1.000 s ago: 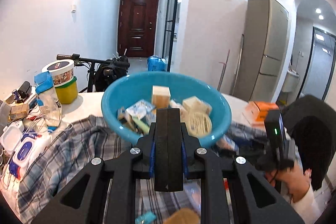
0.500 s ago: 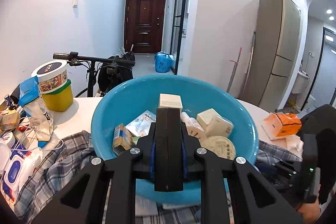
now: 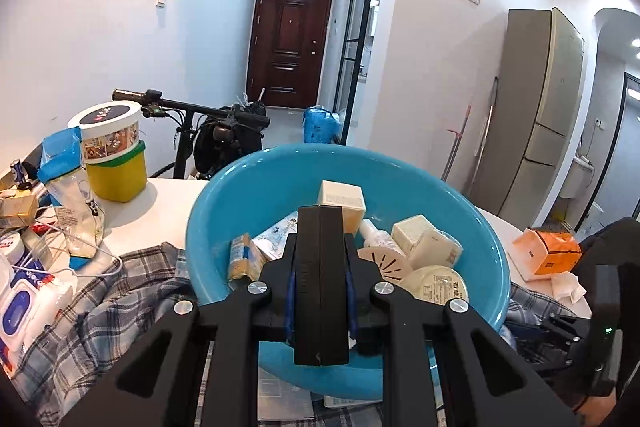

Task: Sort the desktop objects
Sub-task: 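Lift the Manhua pack with the right gripper and carry it over the basin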

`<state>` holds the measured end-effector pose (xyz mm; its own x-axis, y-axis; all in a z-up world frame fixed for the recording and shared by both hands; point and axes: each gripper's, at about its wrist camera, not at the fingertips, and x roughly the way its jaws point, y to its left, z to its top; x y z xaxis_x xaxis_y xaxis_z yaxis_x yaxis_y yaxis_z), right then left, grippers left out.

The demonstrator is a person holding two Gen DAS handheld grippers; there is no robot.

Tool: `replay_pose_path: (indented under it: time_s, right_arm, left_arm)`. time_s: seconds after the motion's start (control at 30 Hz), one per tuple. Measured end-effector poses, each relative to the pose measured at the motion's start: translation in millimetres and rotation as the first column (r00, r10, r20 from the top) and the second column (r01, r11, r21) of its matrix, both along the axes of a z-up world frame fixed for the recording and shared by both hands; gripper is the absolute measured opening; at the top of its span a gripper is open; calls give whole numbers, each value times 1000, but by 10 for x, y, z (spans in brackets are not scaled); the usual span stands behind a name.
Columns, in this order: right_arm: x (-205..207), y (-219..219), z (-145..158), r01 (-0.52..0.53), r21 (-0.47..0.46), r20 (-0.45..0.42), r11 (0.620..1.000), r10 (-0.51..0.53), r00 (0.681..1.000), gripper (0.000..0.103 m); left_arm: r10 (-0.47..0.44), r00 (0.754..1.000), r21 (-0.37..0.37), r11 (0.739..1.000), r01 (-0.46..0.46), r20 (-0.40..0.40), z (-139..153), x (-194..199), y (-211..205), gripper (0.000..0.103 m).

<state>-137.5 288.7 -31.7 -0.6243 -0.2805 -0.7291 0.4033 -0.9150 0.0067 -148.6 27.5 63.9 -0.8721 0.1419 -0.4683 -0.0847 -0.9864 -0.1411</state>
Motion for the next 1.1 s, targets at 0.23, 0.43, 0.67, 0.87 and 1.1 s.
replay_pose_path:
  time_s: [0.23, 0.43, 0.67, 0.87, 1.1]
  right_arm:
    - [222, 319, 230, 104, -19, -46, 994, -105, 993, 48]
    - [448, 694, 617, 193, -132, -158, 972, -212, 964, 48]
    - [418, 422, 1140, 128, -230, -301, 965, -195, 933, 48]
    - [127, -70, 1303, 46, -291, -340, 956, -148, 929, 48]
    - [-107, -639, 1291, 4, -263, -387, 965, -109, 916, 48]
  left_arm:
    - [-5, 1000, -17, 1000, 5, -13, 24, 41, 40, 20]
    - [-26, 999, -31, 999, 25, -30, 39, 67, 109, 20]
    - [-28, 999, -36, 999, 27, -24, 14, 38, 134, 20]
    - [-26, 999, -47, 999, 25, -19, -13, 16, 138, 21]
    - [-22, 1000, -49, 999, 21, -9, -40, -12, 131, 21]
